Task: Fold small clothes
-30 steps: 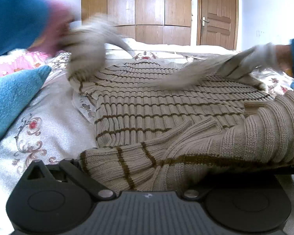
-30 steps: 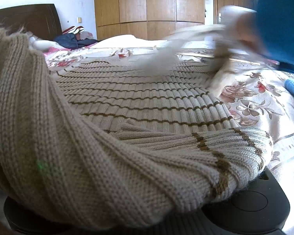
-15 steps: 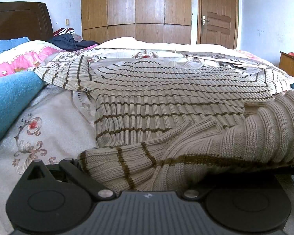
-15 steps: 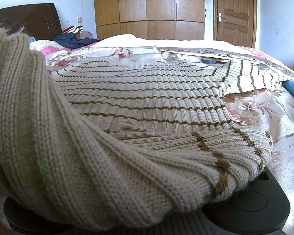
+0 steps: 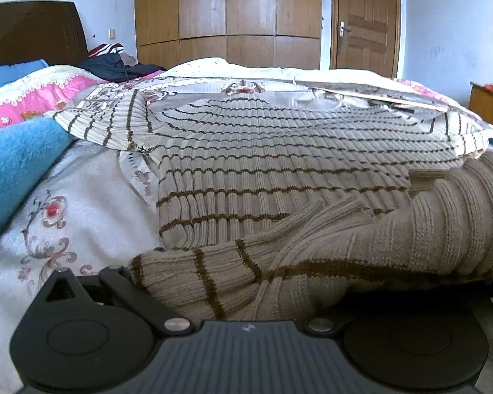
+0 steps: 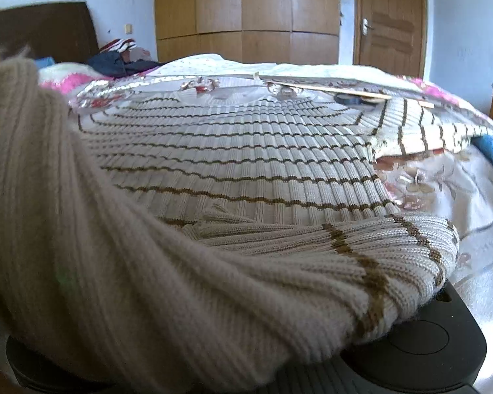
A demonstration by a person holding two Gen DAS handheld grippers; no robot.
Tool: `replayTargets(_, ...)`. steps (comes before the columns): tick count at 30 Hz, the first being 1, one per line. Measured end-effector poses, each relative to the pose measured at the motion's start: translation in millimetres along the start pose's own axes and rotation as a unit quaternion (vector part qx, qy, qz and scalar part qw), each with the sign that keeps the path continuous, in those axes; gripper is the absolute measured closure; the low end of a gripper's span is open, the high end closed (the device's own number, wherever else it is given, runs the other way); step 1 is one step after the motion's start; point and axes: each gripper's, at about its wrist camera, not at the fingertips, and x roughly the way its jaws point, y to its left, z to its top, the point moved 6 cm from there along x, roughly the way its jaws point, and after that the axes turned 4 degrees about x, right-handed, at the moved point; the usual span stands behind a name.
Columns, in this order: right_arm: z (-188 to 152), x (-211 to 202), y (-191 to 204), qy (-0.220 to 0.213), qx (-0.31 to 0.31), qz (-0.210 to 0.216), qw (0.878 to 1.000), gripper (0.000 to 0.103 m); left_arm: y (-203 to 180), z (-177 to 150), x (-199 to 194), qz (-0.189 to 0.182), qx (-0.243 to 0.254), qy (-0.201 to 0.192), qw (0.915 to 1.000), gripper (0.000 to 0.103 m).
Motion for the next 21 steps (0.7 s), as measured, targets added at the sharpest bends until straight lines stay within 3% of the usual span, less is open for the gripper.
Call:
replayTargets(3, 5, -22, -8, 0.051, 0.022, 0.038, 0.998, 0.000, -1, 0, -1, -0.004, -0.003, -0.003, 1.0000, 0.000)
replayTargets(5, 8, -57, -13, 0.065, 0.023, 0.076, 0.995, 0.001, 2, 1, -7, -0.023, -0.010, 0.020, 0.9995, 0.000)
replayTargets(8, 17, -125, -29, 0.029, -0.001, 0.106, 0.994, 0.000, 4, 4, -46, -0.087, 0.012, 0.080, 0.9929, 0.000)
replayTargets(10, 29, -146, -38, 0.012, -0.006, 0.112, 0.994, 0.000, 13, 9, -87, -0.125, -0.004, 0.054, 0.9907, 0.000)
replayTargets(13, 48, -122, -41, 0.024, -0.007, 0.116, 0.993, 0.001, 30, 28, -125, -0.111, 0.004, -0.011, 0.9938, 0.000)
replayTargets(15, 52, -90, -33, 0.046, -0.035, 0.112, 0.992, 0.010, 38, 45, -120, -0.102, 0.002, -0.035, 0.9942, 0.000)
replayTargets(18, 41, -52, -18, 0.105, -0.091, 0.113, 0.984, 0.018, 39, 59, -84, -0.100, -0.002, -0.014, 0.9949, 0.000)
replayTargets(21, 31, -35, -15, 0.135, -0.112, 0.124, 0.977, 0.031, 25, 57, -48, -0.121, 0.045, 0.020, 0.9914, 0.000)
